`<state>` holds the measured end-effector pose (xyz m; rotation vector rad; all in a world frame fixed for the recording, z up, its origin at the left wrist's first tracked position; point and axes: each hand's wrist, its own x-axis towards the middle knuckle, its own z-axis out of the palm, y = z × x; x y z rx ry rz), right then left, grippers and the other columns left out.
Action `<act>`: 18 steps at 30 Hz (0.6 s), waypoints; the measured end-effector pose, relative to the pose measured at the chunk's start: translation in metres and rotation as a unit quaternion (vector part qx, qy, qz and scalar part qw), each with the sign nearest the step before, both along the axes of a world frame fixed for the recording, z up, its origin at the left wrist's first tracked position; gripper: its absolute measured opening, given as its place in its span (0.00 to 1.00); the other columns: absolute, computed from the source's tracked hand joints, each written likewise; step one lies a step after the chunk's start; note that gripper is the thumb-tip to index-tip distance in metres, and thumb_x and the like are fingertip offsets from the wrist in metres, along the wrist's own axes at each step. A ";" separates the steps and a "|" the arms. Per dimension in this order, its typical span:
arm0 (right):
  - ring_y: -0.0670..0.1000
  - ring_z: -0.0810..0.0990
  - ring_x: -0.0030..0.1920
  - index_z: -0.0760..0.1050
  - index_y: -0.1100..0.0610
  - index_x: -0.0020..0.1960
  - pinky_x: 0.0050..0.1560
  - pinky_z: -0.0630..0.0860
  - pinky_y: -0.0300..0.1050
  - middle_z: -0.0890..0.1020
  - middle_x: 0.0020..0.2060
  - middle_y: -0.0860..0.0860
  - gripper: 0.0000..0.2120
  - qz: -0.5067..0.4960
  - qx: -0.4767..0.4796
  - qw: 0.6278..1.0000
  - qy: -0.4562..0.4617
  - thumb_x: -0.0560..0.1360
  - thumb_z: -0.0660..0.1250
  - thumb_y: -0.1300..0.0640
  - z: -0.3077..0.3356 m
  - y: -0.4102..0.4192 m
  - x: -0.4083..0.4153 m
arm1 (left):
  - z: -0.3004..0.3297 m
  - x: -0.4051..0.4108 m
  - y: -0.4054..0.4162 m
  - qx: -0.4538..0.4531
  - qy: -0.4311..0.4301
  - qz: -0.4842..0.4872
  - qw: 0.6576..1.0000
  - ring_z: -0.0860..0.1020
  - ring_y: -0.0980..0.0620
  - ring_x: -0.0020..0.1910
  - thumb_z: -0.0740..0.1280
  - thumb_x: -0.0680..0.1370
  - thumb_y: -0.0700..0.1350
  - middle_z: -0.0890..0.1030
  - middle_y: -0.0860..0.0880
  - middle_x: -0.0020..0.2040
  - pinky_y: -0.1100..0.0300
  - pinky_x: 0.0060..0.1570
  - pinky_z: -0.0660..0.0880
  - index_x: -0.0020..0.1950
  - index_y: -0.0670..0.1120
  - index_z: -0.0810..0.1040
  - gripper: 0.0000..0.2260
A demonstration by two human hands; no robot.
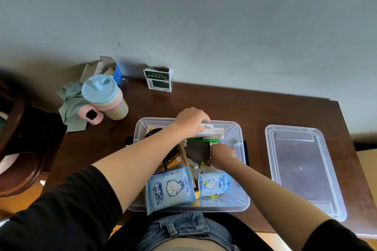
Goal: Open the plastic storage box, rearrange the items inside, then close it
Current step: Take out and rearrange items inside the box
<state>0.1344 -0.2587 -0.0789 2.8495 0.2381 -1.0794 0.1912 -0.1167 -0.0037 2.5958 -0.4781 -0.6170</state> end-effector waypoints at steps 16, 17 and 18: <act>0.55 0.81 0.50 0.78 0.59 0.51 0.39 0.72 0.43 0.82 0.49 0.54 0.11 -0.050 -0.007 0.997 -0.052 0.73 0.61 0.68 -0.015 0.007 -0.018 | -0.001 0.001 -0.001 0.002 0.010 0.006 1.000 0.77 0.45 0.59 0.69 0.76 0.41 0.80 0.47 0.61 0.52 0.56 0.73 0.65 0.49 0.77 0.17; 0.56 0.81 0.50 0.77 0.60 0.52 0.39 0.71 0.43 0.82 0.49 0.55 0.11 -0.041 0.001 0.998 -0.055 0.73 0.61 0.69 -0.015 0.009 -0.017 | -0.001 0.001 -0.001 0.002 0.013 0.007 1.000 0.77 0.45 0.60 0.70 0.76 0.41 0.80 0.47 0.61 0.52 0.57 0.73 0.65 0.49 0.77 0.17; 0.56 0.81 0.50 0.76 0.60 0.53 0.39 0.71 0.44 0.82 0.49 0.55 0.11 -0.029 0.014 0.998 -0.061 0.73 0.61 0.69 -0.014 0.012 -0.016 | -0.001 0.002 -0.001 0.002 0.017 0.010 1.000 0.77 0.45 0.59 0.70 0.76 0.41 0.80 0.46 0.60 0.52 0.57 0.73 0.65 0.49 0.78 0.17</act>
